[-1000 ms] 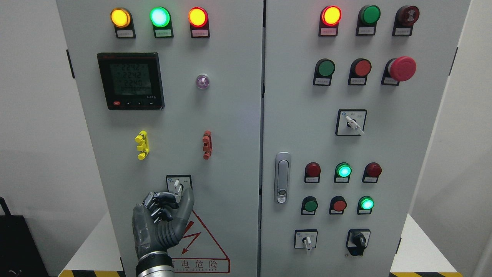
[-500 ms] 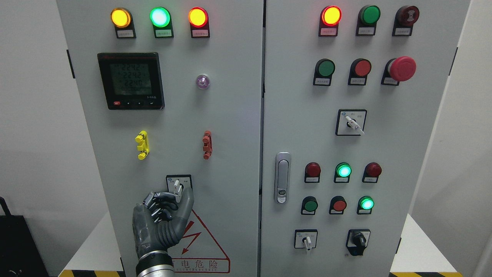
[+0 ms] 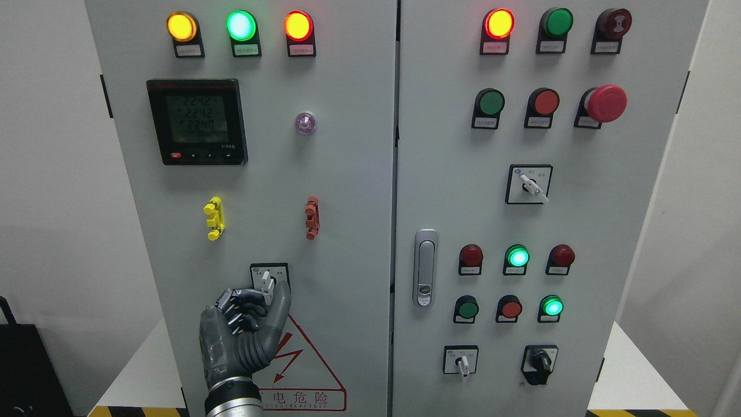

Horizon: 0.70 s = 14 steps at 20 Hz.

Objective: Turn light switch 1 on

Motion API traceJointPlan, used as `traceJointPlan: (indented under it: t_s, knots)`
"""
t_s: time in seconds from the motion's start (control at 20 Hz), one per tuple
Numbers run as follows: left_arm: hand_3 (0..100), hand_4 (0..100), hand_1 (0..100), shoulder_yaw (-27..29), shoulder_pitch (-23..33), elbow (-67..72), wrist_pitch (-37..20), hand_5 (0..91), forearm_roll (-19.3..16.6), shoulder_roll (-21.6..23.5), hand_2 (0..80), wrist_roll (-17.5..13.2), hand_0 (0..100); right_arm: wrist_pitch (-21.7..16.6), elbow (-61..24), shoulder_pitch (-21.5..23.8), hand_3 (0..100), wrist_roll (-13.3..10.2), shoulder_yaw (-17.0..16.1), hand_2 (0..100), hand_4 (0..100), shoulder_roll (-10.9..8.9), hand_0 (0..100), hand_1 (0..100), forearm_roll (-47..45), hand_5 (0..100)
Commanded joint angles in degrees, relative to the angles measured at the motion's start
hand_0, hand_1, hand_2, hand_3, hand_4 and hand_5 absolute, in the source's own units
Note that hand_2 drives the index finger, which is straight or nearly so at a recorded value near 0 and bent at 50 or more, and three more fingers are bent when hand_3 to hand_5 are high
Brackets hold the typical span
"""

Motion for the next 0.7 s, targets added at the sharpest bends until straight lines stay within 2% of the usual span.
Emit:
traceJointPlan:
  t_s: [0.0, 0.65]
  knots:
    - [82, 85, 59, 0.0, -0.2, 0.0, -0.3, 75.7, 0.0, 0.0, 60.1, 0.0, 9, 0.0, 0.0, 0.0, 0, 0.1, 0.0, 0, 0, 0.0, 5, 0, 0.0, 0]
    - [83, 85, 57, 0.1, -0.2, 0.1, -0.1, 75.5, -0.1, 0.0, 60.0, 0.0, 13, 0.0, 0.0, 0.0, 0, 0.1, 0.0, 0, 0, 0.0, 5, 0, -0.1, 0]
